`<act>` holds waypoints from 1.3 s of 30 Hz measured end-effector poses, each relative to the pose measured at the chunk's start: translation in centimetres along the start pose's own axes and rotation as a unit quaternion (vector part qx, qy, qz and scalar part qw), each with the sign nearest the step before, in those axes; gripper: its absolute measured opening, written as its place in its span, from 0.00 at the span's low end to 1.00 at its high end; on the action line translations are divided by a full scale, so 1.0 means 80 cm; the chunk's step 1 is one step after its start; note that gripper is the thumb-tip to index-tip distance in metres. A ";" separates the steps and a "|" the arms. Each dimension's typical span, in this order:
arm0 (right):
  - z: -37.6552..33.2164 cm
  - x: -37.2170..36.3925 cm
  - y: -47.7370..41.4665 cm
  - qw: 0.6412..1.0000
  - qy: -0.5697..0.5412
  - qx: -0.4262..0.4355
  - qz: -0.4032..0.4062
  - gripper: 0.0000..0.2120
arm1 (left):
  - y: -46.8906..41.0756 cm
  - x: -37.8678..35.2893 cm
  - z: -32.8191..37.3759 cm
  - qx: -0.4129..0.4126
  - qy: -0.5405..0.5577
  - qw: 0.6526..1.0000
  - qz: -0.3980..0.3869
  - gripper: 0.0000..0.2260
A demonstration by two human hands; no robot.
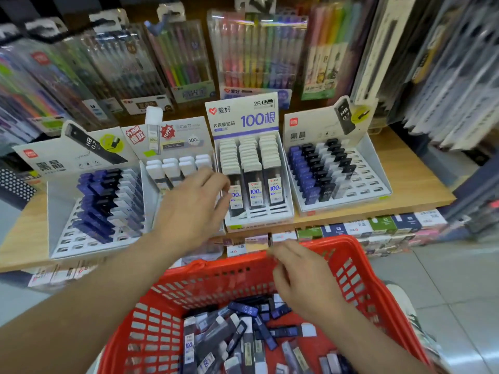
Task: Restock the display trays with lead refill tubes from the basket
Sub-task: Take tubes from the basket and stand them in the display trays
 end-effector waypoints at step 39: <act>0.045 -0.249 0.198 0.860 0.164 -0.098 -0.474 0.17 | 0.387 -0.261 -0.021 0.542 0.252 0.755 -0.268 0.23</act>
Point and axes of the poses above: each hand's wrist, its own y-axis away from the middle knuckle, its own x-axis out of the back of the hand, z = x × y, the point moved 7 cm from there along -y, towards the middle knuckle, and after that the axes turned 14 degrees about y, right-handed, at the moved point
